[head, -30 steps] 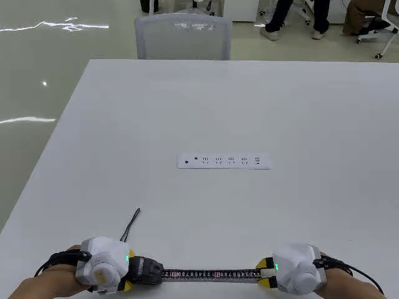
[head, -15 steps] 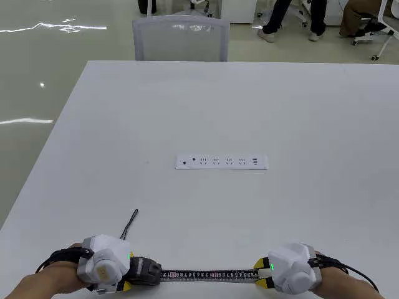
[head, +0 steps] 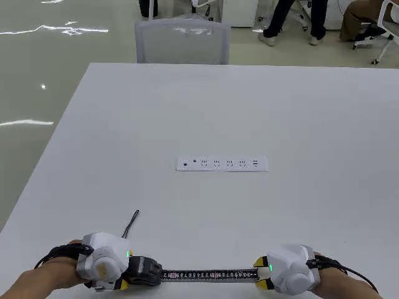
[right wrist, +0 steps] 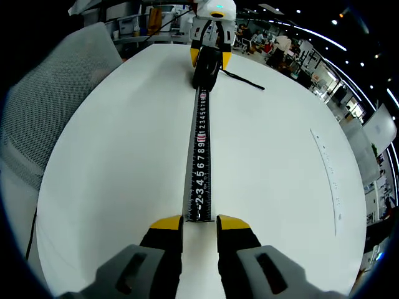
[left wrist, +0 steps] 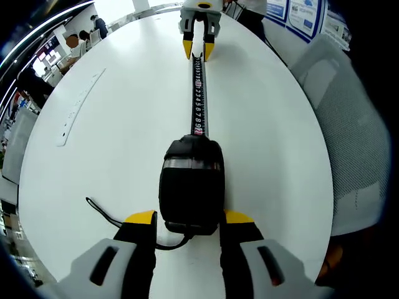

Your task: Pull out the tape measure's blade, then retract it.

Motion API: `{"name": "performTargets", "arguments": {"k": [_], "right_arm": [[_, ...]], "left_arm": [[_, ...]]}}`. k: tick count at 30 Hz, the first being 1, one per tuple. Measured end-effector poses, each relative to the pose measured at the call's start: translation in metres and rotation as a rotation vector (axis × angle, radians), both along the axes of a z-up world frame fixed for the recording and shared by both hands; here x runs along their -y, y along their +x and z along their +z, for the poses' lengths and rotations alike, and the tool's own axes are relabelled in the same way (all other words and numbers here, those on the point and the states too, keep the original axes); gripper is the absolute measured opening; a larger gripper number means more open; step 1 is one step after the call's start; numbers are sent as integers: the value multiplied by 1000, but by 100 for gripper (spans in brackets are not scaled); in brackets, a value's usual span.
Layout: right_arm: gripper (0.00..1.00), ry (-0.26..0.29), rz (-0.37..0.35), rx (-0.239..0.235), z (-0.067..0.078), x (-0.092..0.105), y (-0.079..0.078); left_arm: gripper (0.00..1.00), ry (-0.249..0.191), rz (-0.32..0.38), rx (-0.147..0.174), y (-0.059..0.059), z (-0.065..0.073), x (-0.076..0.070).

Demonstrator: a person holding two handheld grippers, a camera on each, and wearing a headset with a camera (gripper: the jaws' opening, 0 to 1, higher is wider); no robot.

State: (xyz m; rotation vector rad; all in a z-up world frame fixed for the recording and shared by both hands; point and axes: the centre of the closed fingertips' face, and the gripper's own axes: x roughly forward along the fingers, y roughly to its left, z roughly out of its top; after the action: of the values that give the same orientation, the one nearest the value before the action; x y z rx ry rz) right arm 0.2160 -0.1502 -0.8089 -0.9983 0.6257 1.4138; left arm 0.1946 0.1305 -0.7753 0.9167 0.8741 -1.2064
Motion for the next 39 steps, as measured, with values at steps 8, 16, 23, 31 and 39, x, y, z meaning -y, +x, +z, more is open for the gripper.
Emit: {"name": "performTargets", "arguments": {"k": [8, 16, 23, 31, 39], "right_arm": [[24, 15, -53, -9, 7, 1, -4], [30, 30, -102, -5, 15, 7, -6], [38, 66, -197, -17, 33, 12, -14], [45, 105, -294, -18, 41, 18, -24], [53, 158, -384, -13, 49, 20, -36]], "left_arm": [[39, -9, 39, 9, -4, 3, -7], [44, -32, 115, 8, -13, 12, -13], [51, -76, 211, 6, -22, 17, -19], [58, -150, 323, 5, -32, 14, -26], [63, -242, 426, 34, -44, 23, -21]]}}
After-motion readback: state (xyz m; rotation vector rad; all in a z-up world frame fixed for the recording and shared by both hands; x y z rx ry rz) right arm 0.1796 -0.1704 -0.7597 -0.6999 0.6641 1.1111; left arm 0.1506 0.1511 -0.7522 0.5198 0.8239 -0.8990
